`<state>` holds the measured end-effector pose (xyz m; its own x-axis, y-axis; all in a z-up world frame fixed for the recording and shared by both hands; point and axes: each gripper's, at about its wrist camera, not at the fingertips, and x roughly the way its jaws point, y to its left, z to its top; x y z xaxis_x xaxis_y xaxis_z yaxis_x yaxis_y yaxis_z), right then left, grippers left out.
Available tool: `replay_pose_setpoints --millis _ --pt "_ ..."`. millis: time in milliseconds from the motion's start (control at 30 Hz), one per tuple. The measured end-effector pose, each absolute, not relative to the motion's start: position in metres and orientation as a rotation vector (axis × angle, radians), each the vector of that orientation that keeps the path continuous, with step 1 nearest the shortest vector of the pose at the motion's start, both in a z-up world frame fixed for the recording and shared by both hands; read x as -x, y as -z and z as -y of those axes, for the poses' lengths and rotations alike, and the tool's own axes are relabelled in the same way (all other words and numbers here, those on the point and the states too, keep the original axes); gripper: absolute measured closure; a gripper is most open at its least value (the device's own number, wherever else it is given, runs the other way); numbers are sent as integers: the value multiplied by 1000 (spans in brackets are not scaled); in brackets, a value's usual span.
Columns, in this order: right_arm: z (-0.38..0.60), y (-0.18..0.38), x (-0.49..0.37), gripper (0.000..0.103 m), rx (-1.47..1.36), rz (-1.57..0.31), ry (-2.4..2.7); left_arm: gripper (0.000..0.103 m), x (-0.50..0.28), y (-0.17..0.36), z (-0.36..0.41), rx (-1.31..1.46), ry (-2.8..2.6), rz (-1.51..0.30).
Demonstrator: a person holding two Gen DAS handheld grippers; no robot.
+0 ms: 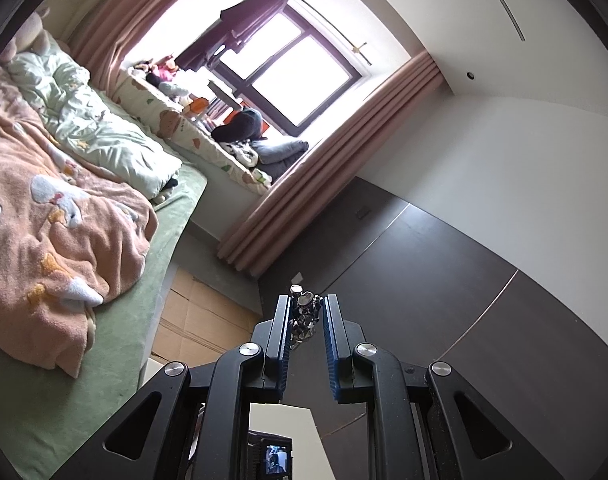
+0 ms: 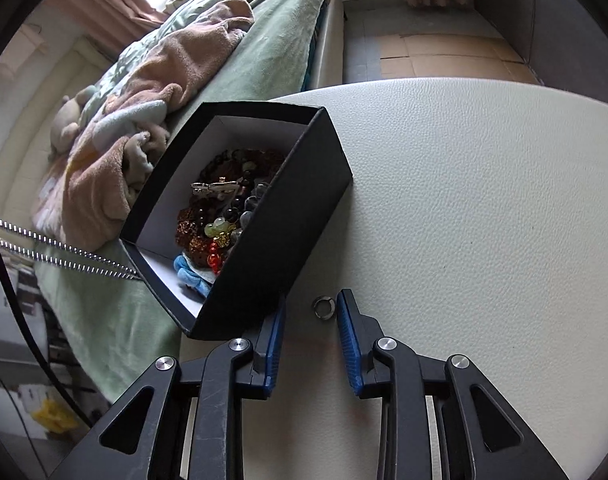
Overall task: Organize jewelry
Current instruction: 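Grasp the small silver ring with the right tool beside the box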
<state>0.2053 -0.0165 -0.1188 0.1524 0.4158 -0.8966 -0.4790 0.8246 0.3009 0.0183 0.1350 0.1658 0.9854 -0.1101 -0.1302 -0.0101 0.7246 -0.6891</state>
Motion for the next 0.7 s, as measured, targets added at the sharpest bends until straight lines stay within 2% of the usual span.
replay_pose_setpoints --millis 200,333,700 --pt "2 117 -194 75 217 -1216 -595 87 -16 -168 -136 756 49 -160" --pt "-4 117 -186 88 332 -1166 -551 87 -14 -170 -134 745 51 -156" --pt "40 99 -197 89 104 -1209 -645 87 -28 -197 -115 675 76 -176"
